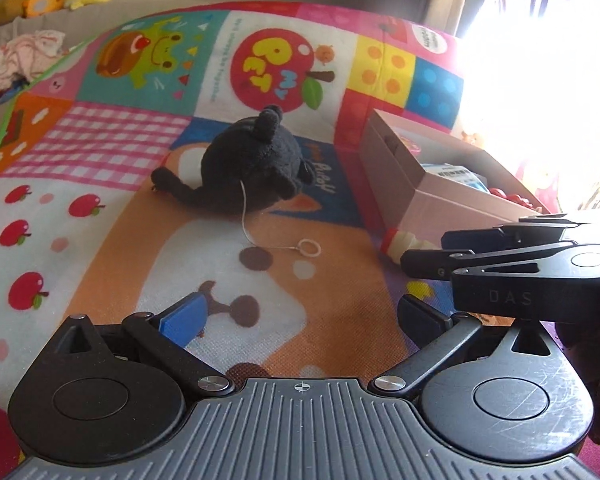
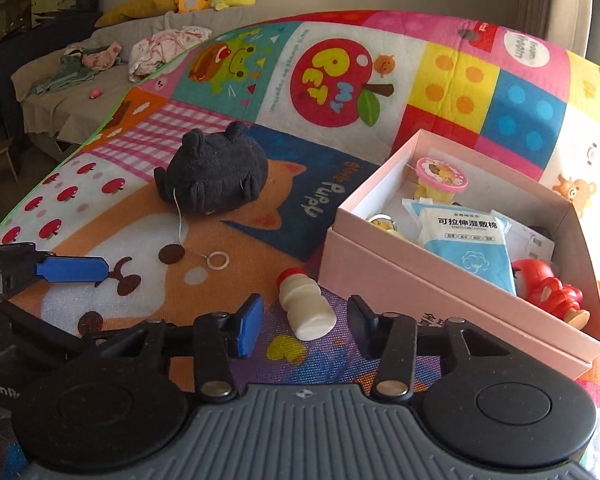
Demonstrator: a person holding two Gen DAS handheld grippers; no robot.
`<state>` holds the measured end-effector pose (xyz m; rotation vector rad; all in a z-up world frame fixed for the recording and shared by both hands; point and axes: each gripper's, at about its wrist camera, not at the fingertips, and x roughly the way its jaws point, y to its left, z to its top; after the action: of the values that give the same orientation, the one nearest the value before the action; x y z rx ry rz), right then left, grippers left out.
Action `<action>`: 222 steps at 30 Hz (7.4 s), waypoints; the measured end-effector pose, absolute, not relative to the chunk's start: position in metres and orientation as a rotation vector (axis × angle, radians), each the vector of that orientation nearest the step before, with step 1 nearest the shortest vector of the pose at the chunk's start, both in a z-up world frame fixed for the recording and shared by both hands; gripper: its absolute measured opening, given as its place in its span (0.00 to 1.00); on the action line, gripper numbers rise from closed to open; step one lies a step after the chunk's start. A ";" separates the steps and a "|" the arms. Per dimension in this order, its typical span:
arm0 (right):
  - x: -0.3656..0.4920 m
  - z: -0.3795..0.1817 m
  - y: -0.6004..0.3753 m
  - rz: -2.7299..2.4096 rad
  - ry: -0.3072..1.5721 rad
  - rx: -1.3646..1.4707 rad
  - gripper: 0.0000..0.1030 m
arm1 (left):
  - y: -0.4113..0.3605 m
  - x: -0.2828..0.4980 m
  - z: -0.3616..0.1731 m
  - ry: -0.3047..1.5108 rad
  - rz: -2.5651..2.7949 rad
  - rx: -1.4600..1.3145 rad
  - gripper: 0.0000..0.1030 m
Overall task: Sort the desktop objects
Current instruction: 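Reach the right tool toward the white yogurt-bottle toy, then grasp the black plush cat with the left tool, then lift the black plush cat with the left tool, then grasp the white yogurt-bottle toy with the right tool while the left holds the plush cat, then carry the plush cat over the pink box with the left tool while the right carries the bottle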
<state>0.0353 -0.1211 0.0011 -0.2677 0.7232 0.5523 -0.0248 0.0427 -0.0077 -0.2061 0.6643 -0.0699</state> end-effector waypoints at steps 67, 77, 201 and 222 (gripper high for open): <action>-0.029 0.054 -0.220 0.405 0.546 -0.101 1.00 | -0.058 -0.081 0.026 0.500 -0.614 0.322 0.95; -0.017 0.043 -0.195 0.455 0.583 -0.162 1.00 | -0.063 -0.096 0.021 0.515 -0.655 0.321 0.95; -0.057 0.038 -0.267 0.402 0.638 0.029 0.41 | -0.081 0.113 0.126 0.403 -0.339 -0.025 0.73; -0.027 0.032 -0.254 0.370 0.701 -0.079 0.42 | -0.057 0.056 0.056 0.476 -0.403 0.058 0.96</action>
<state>-0.0272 -0.2543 0.0325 -0.0793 0.7009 0.3700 0.0564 -0.0569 0.0558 0.0580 0.4757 -0.4027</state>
